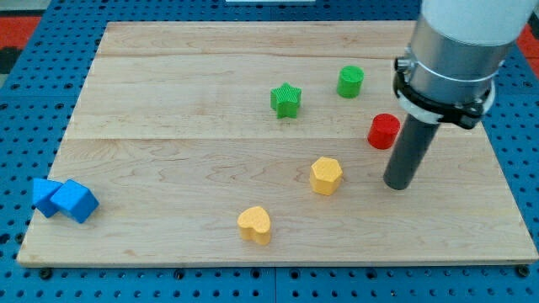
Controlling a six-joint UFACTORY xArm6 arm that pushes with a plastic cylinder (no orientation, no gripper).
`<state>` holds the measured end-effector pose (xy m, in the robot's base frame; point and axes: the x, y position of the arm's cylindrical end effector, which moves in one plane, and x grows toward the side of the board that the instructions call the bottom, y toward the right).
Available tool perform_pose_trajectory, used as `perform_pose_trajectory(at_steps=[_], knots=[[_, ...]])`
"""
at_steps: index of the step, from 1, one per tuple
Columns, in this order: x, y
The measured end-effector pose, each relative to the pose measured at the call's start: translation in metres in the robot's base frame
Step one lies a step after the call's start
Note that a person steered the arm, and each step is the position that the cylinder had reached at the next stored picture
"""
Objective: Move the red circle diagonally to the green circle
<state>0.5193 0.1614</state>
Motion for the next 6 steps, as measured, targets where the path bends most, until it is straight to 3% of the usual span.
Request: perform_pose_trajectory(at_steps=[6], knots=[[0.045,0.06]])
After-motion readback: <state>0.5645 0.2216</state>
